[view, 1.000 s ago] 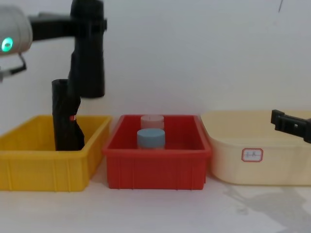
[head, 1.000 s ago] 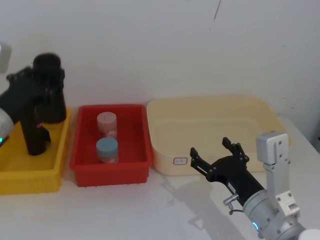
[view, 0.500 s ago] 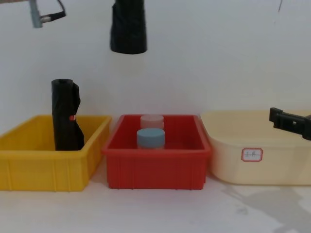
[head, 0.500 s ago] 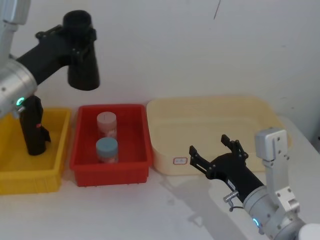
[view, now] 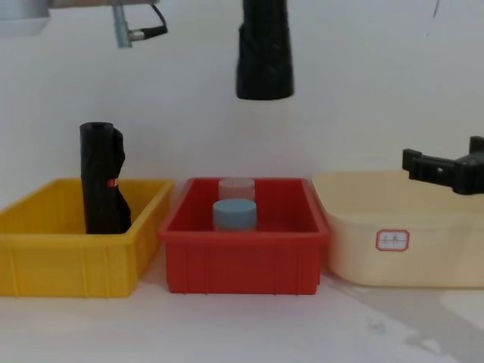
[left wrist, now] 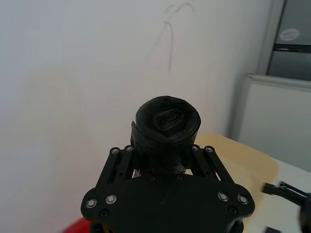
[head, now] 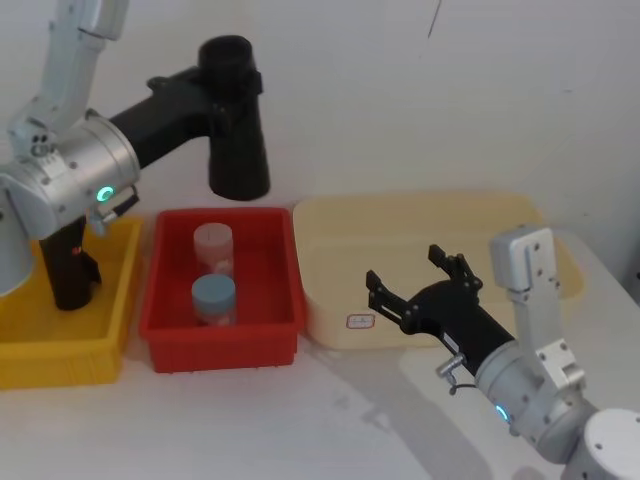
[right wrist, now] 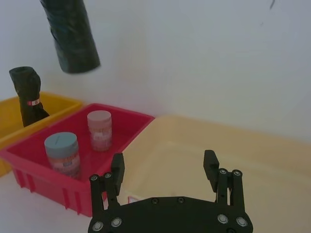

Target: Pick up the garbage bag with the one hand and transfer it to the other hand.

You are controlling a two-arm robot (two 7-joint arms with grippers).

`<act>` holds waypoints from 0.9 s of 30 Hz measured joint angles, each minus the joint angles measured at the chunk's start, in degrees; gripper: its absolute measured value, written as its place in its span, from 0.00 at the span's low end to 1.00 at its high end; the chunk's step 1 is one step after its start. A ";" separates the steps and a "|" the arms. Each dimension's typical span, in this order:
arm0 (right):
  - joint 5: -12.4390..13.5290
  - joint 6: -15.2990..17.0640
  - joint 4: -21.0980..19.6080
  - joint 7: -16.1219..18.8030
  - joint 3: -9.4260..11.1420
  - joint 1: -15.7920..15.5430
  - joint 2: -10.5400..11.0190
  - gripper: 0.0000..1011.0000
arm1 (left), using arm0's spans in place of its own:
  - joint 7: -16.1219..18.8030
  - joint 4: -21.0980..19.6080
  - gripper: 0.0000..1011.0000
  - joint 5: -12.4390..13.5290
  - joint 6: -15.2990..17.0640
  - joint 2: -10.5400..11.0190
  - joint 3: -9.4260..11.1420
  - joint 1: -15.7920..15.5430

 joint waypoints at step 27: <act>-2.63 1.31 9.42 5.16 -4.77 11.19 -4.21 0.99 | -6.75 15.28 0.43 -3.87 1.84 -4.39 4.65 -5.97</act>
